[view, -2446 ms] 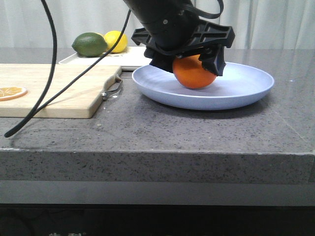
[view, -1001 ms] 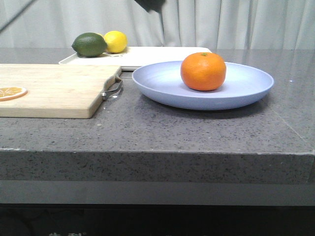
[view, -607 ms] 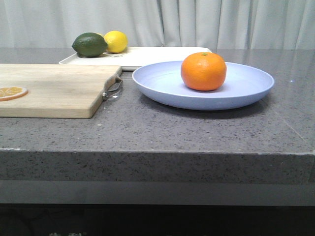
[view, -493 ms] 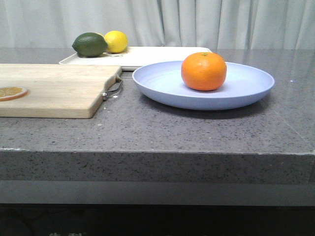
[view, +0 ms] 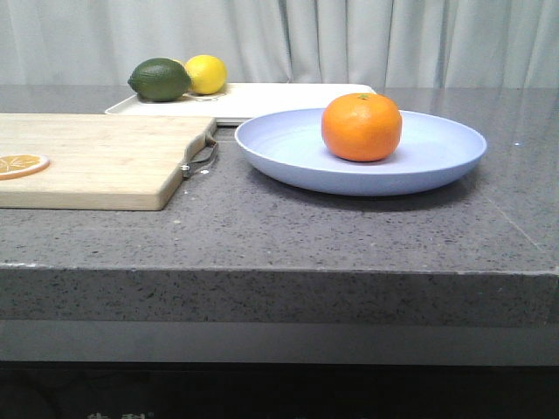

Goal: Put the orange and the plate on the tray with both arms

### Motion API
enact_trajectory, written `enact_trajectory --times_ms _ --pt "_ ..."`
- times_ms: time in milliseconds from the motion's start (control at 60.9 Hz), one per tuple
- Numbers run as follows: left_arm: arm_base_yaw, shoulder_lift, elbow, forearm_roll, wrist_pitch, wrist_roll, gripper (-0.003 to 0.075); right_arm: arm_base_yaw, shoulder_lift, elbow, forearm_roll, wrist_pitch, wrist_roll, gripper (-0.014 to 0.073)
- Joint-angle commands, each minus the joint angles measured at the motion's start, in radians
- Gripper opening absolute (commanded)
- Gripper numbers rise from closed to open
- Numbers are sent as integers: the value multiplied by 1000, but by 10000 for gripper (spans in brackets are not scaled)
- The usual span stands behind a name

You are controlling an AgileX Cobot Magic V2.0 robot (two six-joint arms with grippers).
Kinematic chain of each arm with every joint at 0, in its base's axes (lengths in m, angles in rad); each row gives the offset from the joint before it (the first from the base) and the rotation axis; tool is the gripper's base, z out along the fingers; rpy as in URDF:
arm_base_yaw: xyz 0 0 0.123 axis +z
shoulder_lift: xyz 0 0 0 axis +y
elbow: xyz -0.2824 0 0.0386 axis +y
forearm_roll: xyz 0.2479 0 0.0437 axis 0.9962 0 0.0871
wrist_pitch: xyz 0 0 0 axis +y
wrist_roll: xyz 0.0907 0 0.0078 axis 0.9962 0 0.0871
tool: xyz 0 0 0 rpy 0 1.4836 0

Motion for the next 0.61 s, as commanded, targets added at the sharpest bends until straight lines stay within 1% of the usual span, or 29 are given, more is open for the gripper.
enact_trajectory --times_ms 0,181,328,460,591 --pt "3 -116 48 -17 -114 -9 -18 -3 0 -38 1 -74 -2 651" --pt "3 -346 182 -22 -159 -9 -18 -3 0 -38 1 -74 -2 651" --pt "3 -496 282 -22 -235 -9 -18 -3 0 -38 1 -74 -2 651" --pt "3 -557 349 -22 -300 -9 -18 -3 0 -38 1 -74 -2 651" --pt "3 -557 387 -22 -307 -9 -18 -3 0 -38 1 -76 -2 651"
